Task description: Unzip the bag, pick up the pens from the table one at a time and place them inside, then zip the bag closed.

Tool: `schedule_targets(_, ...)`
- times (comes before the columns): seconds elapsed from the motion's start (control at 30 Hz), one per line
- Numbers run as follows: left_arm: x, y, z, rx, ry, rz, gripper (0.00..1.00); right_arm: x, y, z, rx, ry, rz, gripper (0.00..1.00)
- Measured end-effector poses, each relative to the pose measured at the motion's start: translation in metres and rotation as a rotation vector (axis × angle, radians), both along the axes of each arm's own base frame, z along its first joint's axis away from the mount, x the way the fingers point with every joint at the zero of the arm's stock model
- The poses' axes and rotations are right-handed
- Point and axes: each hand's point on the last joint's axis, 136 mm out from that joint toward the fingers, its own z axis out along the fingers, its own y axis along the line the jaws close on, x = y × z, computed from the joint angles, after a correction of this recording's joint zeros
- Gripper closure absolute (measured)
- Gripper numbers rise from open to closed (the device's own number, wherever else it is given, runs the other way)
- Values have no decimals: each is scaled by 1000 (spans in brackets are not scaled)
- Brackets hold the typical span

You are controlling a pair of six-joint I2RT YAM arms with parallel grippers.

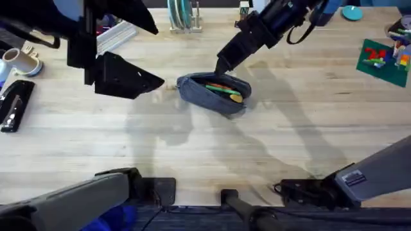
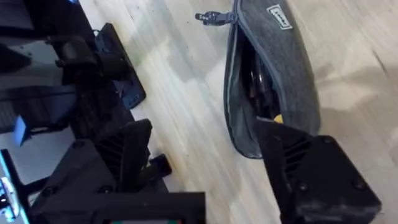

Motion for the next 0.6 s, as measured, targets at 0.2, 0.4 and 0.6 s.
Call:
schedule_targets(0.2, 0, 0, 0, 0, 0, 0, 7, -12, -3, 7, -86, -27, -31, 3)
schedule_targets(0.4, 0, 0, 0, 0, 0, 0, 8, -36, -5, 22, -179, -117, -13, 3)
schedule_targets(0.6, 0, 0, 0, 0, 0, 0, 7, -37, -11, 22, -223, -141, -34, 3)
